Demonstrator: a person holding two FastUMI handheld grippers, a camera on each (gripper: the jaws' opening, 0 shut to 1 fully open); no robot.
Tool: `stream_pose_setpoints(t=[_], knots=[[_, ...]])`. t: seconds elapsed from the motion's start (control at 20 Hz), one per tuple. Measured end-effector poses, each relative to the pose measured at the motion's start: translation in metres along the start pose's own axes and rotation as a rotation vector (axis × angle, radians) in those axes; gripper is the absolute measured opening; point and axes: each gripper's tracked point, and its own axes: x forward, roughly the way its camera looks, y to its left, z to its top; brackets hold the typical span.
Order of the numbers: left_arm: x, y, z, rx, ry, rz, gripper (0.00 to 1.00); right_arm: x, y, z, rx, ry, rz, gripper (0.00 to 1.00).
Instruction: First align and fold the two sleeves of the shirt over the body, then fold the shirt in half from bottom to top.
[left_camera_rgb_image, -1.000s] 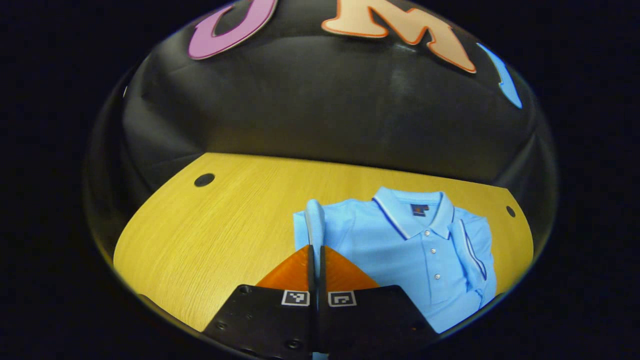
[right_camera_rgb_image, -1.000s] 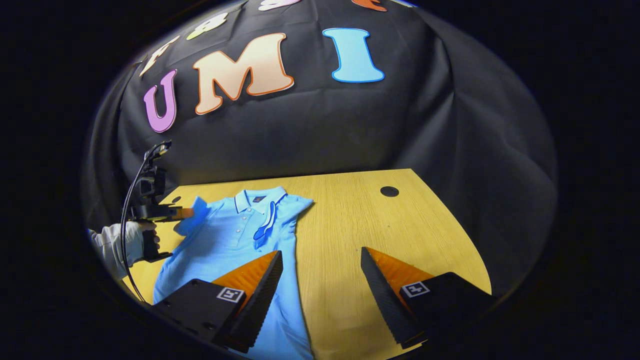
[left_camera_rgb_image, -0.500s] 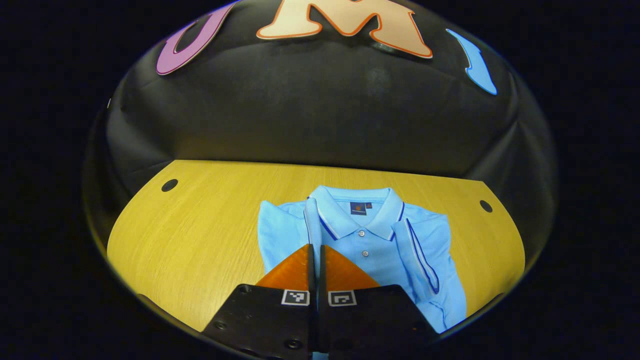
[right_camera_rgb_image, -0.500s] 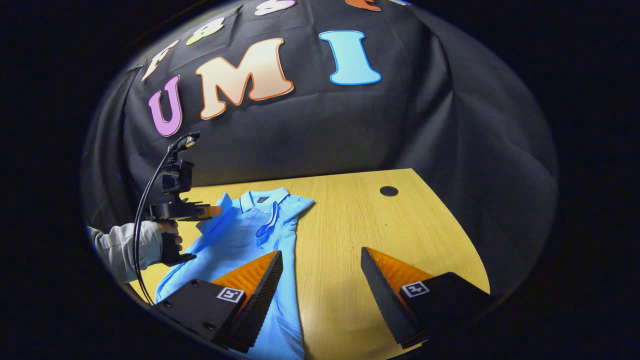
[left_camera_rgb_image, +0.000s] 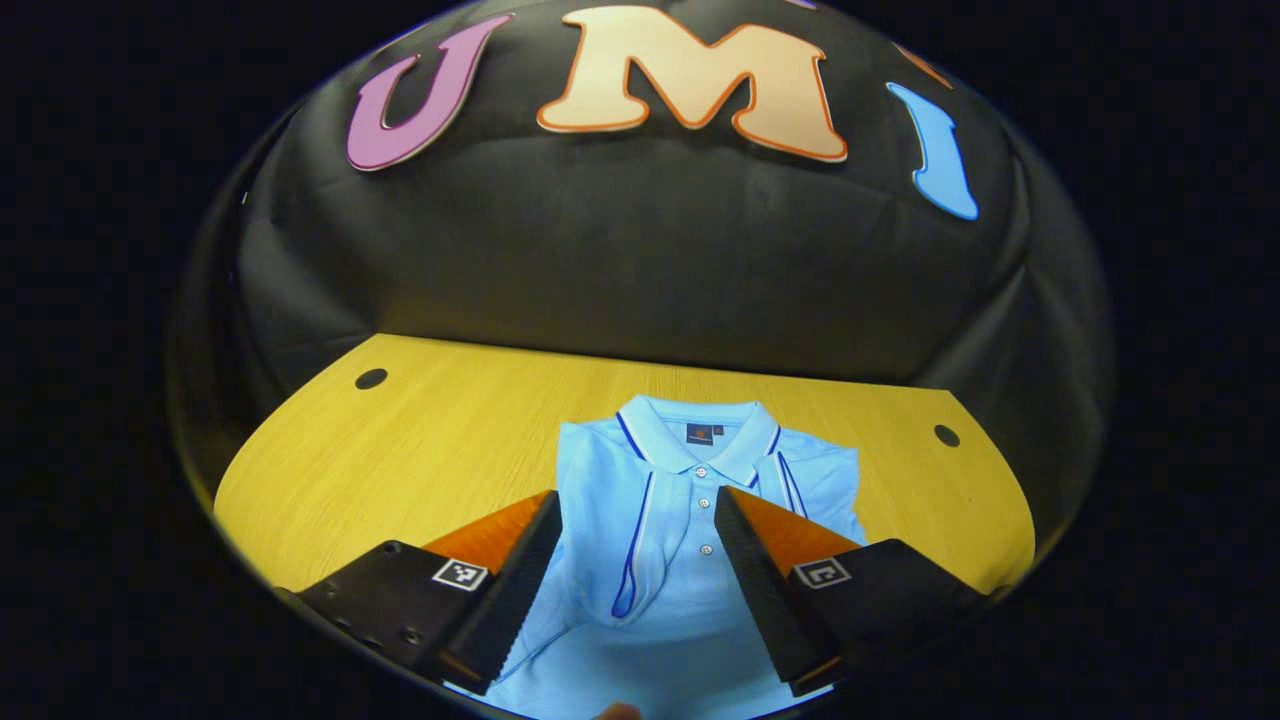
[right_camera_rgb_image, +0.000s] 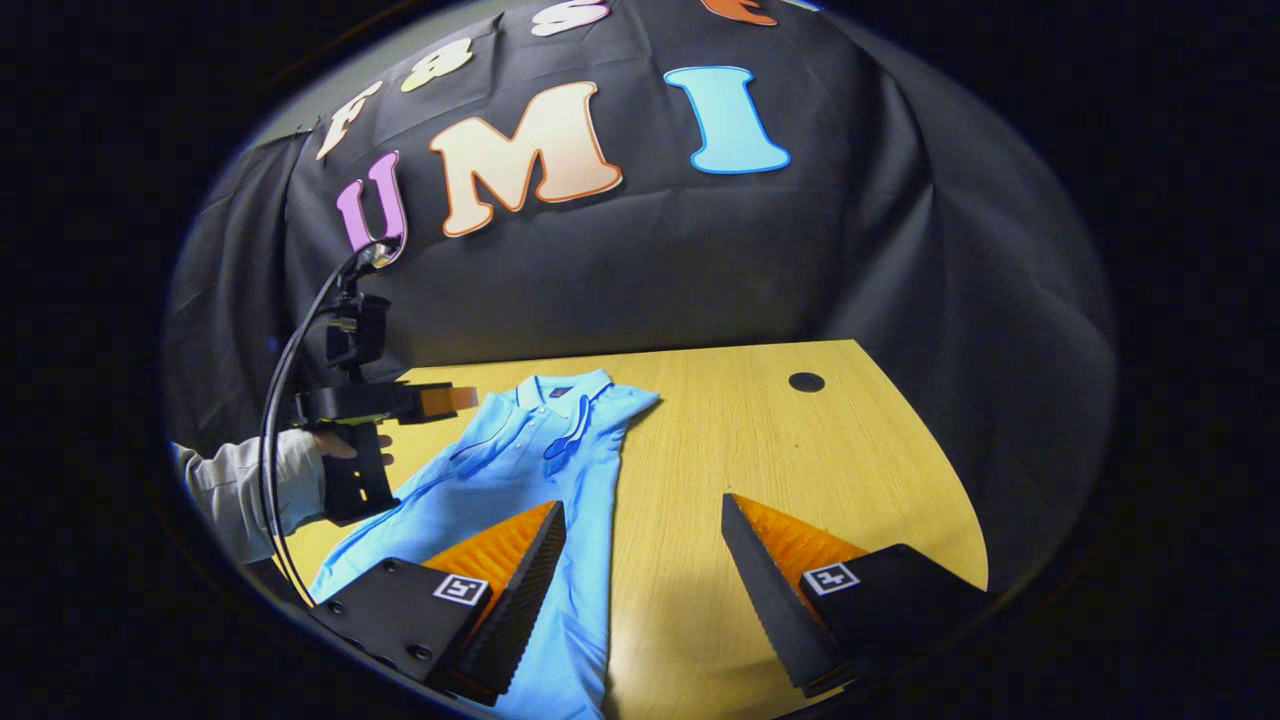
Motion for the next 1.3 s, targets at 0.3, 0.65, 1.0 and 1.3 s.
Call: stream_pose_setpoints(t=[0.3, 0.65, 1.0, 1.3], knots=[[-0.096, 0.033, -0.024, 0.097, -0.044, -0.026, 0.96, -0.032, 0.032, -0.020, -0.006, -0.032, 0.014, 0.98], [-0.187, 0.074, -0.088, 0.136, 0.001, -0.036, 0.95, -0.085, 0.049, -0.074, -0.012, -0.014, -0.064, 0.98], [-0.239, 0.123, -0.159, 0.182, 0.086, 0.023, 0.96, -0.114, 0.042, -0.154, -0.060, 0.096, -0.146, 0.93], [-0.253, 0.144, -0.220, 0.226, 0.173, 0.059, 0.96, -0.121, 0.036, -0.190, -0.093, 0.154, -0.172, 0.98]])
